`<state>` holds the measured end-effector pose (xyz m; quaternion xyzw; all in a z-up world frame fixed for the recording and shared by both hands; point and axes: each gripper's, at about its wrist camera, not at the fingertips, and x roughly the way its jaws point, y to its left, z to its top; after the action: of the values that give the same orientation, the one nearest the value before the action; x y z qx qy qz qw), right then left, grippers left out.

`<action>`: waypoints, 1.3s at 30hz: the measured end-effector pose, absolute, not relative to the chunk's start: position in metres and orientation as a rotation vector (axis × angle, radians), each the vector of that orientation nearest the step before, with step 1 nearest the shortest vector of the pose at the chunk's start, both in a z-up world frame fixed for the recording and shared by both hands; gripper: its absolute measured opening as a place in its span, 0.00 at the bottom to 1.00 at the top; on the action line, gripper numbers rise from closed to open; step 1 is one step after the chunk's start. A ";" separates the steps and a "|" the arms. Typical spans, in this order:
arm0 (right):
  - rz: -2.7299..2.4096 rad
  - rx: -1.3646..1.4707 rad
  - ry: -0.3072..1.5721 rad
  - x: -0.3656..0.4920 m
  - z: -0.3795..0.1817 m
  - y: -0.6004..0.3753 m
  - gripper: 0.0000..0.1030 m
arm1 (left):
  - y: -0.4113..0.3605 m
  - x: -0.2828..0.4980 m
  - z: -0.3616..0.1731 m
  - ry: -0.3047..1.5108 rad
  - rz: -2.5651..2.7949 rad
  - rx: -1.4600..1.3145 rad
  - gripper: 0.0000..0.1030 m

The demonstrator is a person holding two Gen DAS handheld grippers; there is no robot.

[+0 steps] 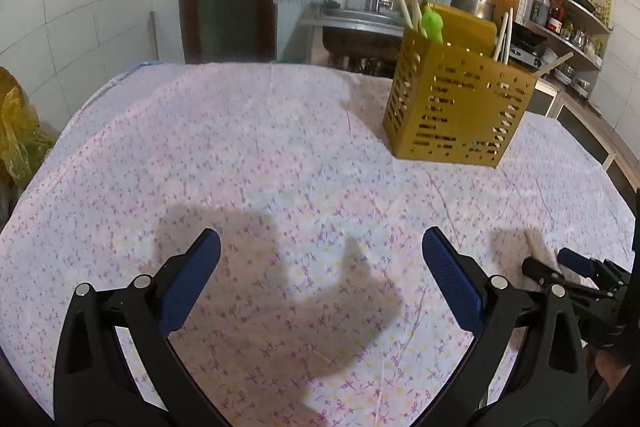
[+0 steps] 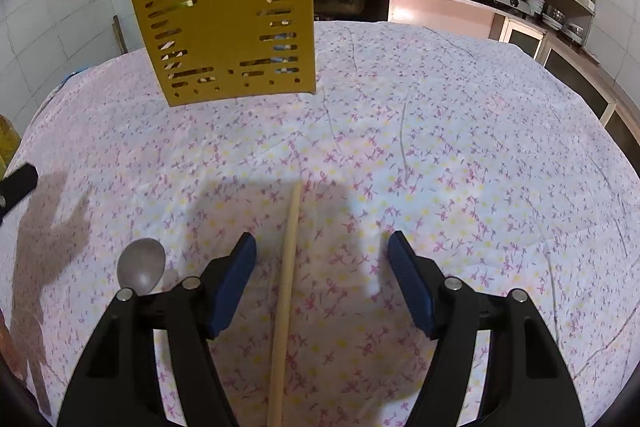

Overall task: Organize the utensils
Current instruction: 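Close the right tool on the last chopstick while the left tool grasps the grey metal spoon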

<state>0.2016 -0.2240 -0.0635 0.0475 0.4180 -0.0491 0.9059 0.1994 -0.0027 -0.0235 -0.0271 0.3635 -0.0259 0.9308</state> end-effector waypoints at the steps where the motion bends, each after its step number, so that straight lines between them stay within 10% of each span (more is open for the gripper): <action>1: -0.099 0.099 0.862 0.203 -0.063 -0.223 0.50 | -0.004 0.200 -0.024 0.751 -0.056 -0.058 0.95; 8: -0.060 0.065 0.853 0.204 -0.060 -0.213 0.07 | -0.023 0.199 -0.024 0.790 -0.093 -0.080 0.95; 26: -0.076 0.135 0.856 0.182 -0.063 -0.273 0.07 | -0.118 0.189 -0.060 0.939 -0.205 0.032 0.94; 39: -0.064 0.147 0.849 0.182 -0.065 -0.278 0.07 | -0.133 0.202 -0.065 0.979 -0.215 0.088 0.58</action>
<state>0.1815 -0.2780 -0.0654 0.0712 0.4113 -0.0312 0.9082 0.2017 -0.1328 -0.0647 0.0420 0.4690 -0.1031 0.8762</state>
